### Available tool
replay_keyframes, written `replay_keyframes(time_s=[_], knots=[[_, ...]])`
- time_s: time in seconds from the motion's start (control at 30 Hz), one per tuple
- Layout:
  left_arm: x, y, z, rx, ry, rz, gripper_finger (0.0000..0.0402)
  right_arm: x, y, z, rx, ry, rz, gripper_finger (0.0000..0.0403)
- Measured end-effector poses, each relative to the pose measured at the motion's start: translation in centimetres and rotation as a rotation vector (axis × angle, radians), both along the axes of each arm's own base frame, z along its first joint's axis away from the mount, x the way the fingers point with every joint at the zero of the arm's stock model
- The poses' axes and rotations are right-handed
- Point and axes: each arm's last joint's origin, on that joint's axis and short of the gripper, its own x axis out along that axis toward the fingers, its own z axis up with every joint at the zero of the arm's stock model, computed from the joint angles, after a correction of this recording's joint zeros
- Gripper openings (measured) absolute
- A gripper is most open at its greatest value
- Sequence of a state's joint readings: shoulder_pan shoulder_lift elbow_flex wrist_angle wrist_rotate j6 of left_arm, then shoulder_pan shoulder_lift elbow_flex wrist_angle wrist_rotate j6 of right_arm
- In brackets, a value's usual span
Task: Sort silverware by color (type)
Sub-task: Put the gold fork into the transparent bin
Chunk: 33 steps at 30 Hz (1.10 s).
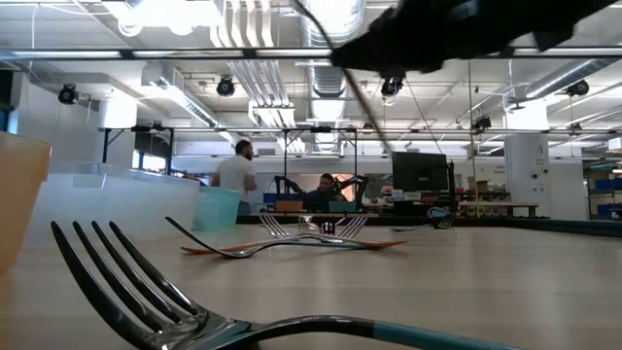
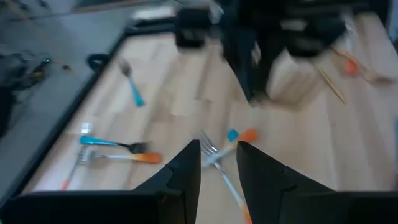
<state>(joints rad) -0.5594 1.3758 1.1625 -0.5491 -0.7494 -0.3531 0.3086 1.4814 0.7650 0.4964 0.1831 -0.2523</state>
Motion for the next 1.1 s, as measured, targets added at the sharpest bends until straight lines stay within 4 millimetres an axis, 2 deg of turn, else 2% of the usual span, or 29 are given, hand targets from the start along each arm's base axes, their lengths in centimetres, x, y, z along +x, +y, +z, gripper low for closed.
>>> replay_keyframes(time_s=[0.23, 0.4, 0.53, 0.63, 0.77, 0.97, 1.1], knots=[[-1.5, 1.1, 2.2, 0.042, -0.122, 0.115, 0.0088, 4.8, -2.1, -1.7, -0.032, -0.216, 0.003, 0.0013], [-2.0, 1.4, 2.7, 0.060, -0.156, 0.152, 0.0088, 8.2, -2.5, -2.6, -0.034, -0.233, -0.024, 0.0013], [-2.1, 0.9, 2.5, 0.097, -0.150, 0.155, 0.0088, 9.4, -3.1, -2.2, -0.036, -0.231, -0.045, 0.0013], [-3.2, 0.6, 3.0, 0.217, -0.183, 0.229, 0.0088, 9.1, -4.0, -1.1, -0.050, -0.131, -0.100, 0.0013], [-5.1, -0.2, 4.1, 0.400, -0.336, 0.420, 0.0088, 8.0, -5.3, 1.1, -0.069, -0.056, -0.156, 0.0013], [-6.1, -0.1, 2.3, 0.362, -0.404, 0.450, 0.0088, 6.1, -5.8, 3.6, -0.060, -0.087, -0.179, 0.0013], [-5.7, 1.6, 0.9, 0.367, -0.392, 0.512, 0.0084, 5.1, -6.0, 5.2, -0.088, -0.092, -0.181, 0.0013]])
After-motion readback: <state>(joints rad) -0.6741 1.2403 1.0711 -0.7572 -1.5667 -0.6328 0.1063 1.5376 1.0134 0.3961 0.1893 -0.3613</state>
